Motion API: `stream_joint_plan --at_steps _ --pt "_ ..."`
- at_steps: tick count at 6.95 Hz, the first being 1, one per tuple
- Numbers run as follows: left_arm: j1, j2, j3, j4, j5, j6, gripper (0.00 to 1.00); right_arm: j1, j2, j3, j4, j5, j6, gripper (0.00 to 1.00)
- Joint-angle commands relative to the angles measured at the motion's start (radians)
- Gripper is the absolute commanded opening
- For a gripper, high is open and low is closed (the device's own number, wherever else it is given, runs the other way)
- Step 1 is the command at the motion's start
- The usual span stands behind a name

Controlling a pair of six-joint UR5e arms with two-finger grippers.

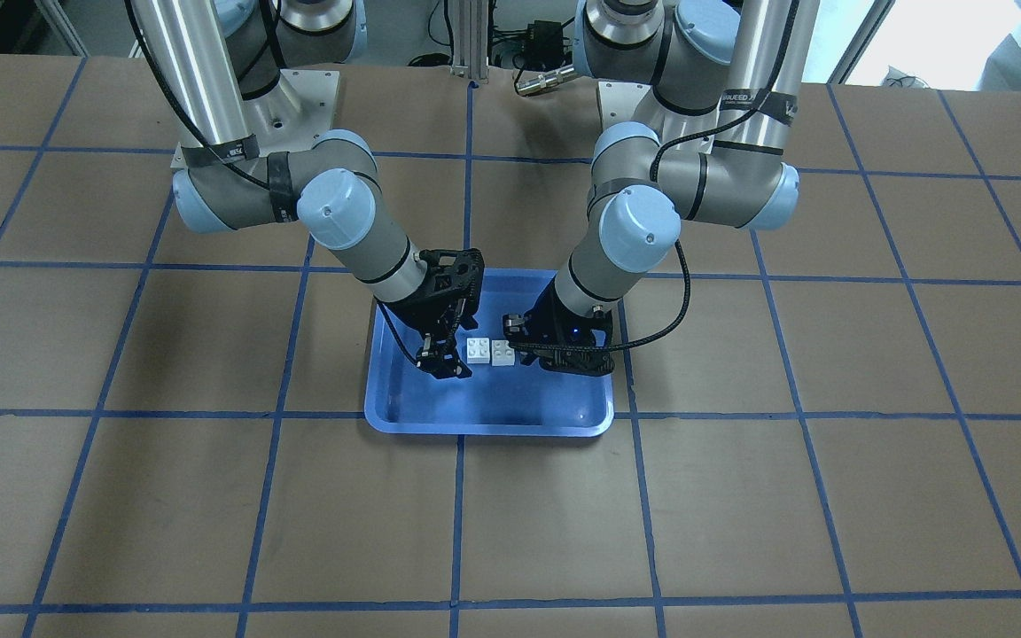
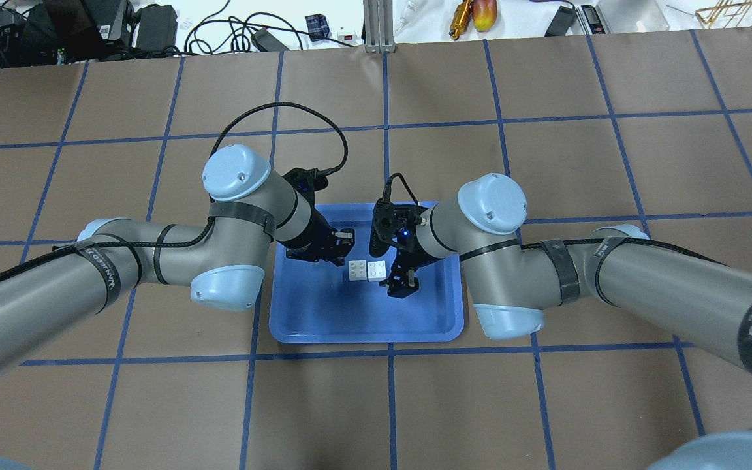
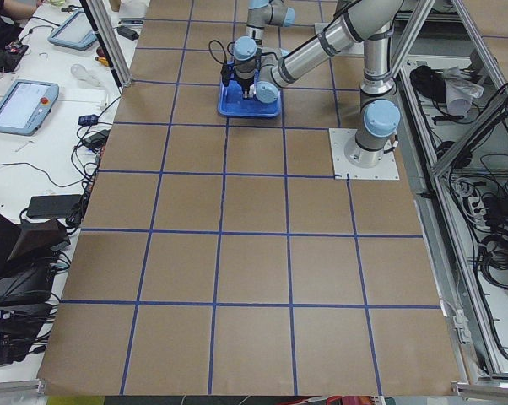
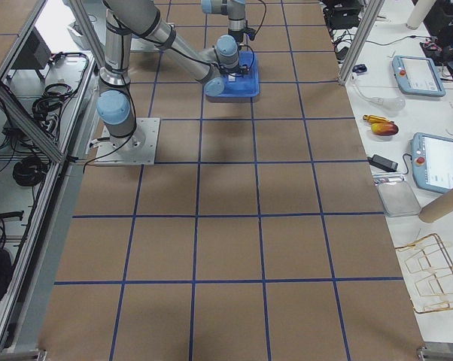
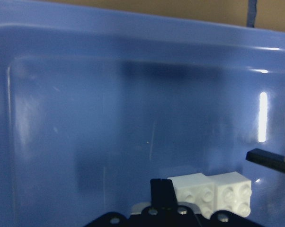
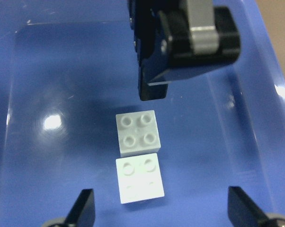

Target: Assemble white blocks and place on blue tray

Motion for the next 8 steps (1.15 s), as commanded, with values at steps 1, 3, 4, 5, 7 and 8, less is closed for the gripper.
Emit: stream_joint_plan --at_steps 1,3,4,5,7,8 --pt "-0.003 -0.007 0.000 -0.001 0.000 -0.002 0.10 -0.026 -0.162 -0.004 0.207 -0.008 0.002 1.00" --pt "-0.005 -0.013 0.004 -0.001 0.000 -0.033 0.10 -0.133 -0.345 -0.049 0.476 -0.050 0.002 1.00" --pt "-0.005 -0.018 0.001 -0.003 -0.002 -0.032 0.10 -0.170 -0.426 -0.136 0.747 -0.074 0.000 1.00" --pt "-0.012 -0.016 0.001 -0.001 -0.002 -0.038 0.10 -0.198 -0.456 -0.272 0.978 -0.138 0.000 1.00" --pt "-0.020 -0.018 0.000 -0.001 -0.005 -0.046 0.10 -0.245 -0.447 -0.512 1.269 -0.183 0.008 1.00" --pt "-0.034 -0.019 0.001 -0.001 -0.002 -0.049 0.10 -0.283 -0.449 -0.569 1.335 -0.212 0.064 1.00"
